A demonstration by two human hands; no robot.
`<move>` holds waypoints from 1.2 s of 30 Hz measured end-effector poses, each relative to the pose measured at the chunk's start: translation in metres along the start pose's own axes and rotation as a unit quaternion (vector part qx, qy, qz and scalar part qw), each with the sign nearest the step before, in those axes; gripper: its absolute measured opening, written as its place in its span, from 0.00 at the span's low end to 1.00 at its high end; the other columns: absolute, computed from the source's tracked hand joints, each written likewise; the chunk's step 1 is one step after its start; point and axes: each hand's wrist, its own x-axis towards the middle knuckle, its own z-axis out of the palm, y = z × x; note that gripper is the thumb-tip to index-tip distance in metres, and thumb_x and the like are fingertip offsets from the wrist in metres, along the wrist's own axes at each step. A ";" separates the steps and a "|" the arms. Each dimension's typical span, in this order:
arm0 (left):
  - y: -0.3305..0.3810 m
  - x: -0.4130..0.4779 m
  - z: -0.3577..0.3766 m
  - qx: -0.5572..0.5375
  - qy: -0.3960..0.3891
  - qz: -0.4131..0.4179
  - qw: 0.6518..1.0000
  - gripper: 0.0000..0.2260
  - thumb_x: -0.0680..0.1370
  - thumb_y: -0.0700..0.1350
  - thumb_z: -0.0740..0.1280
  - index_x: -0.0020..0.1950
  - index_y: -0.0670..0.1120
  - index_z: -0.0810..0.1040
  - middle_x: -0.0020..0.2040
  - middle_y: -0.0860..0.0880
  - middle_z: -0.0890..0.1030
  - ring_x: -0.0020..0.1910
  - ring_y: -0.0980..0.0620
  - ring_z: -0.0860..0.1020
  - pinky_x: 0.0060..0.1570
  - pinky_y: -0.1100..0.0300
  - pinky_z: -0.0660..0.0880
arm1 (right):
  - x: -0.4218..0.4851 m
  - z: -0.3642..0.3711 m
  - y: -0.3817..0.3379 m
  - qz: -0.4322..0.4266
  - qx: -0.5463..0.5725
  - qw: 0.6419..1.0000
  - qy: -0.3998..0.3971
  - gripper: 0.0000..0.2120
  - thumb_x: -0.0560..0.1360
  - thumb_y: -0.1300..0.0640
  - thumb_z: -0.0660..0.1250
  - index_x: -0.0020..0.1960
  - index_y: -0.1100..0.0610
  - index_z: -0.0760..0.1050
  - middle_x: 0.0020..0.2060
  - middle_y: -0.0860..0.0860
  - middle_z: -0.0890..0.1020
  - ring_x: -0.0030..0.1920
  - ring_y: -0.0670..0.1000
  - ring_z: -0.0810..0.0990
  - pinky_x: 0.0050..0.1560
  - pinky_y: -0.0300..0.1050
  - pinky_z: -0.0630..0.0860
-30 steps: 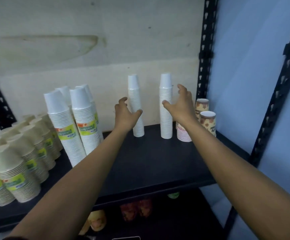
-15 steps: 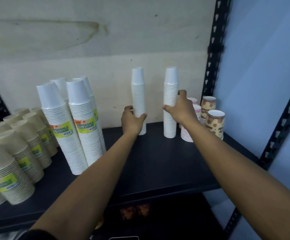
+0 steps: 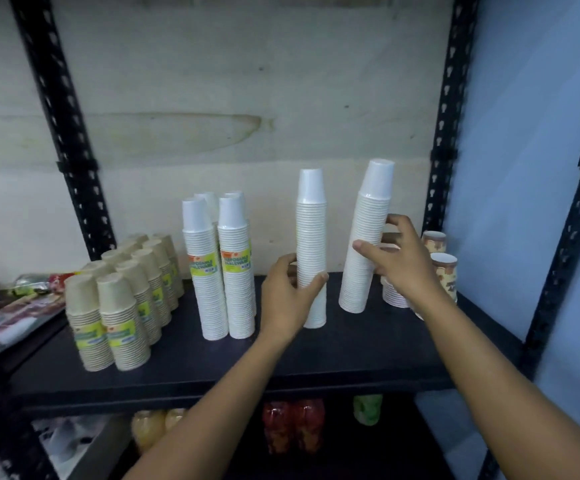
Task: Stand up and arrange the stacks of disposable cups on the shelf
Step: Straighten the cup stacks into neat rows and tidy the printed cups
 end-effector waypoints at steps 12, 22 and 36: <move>-0.009 -0.069 -0.116 0.055 0.117 -0.013 0.992 0.24 0.72 0.55 0.78 0.65 0.53 0.78 0.57 0.55 0.83 0.52 0.62 0.81 0.49 0.61 0.81 | -0.078 0.081 -0.037 -0.031 0.062 0.993 -0.097 0.29 0.68 0.44 0.80 0.65 0.41 0.71 0.54 0.41 0.80 0.50 0.46 0.84 0.52 0.57 0.84; -0.034 -0.061 -0.163 0.094 0.162 -0.034 0.982 0.24 0.72 0.57 0.78 0.64 0.54 0.75 0.57 0.54 0.82 0.53 0.59 0.81 0.53 0.57 0.81 | -0.095 0.155 -0.046 -0.045 0.050 0.989 -0.131 0.28 0.71 0.46 0.79 0.67 0.45 0.72 0.57 0.44 0.80 0.53 0.43 0.81 0.56 0.52 0.82; -0.058 -0.052 -0.149 0.093 0.159 -0.032 0.982 0.28 0.71 0.58 0.79 0.65 0.51 0.71 0.58 0.57 0.80 0.53 0.63 0.79 0.47 0.72 0.73 | -0.094 0.182 -0.017 -0.103 0.003 0.991 -0.089 0.29 0.73 0.48 0.77 0.71 0.50 0.71 0.59 0.46 0.74 0.53 0.38 0.78 0.51 0.26 0.75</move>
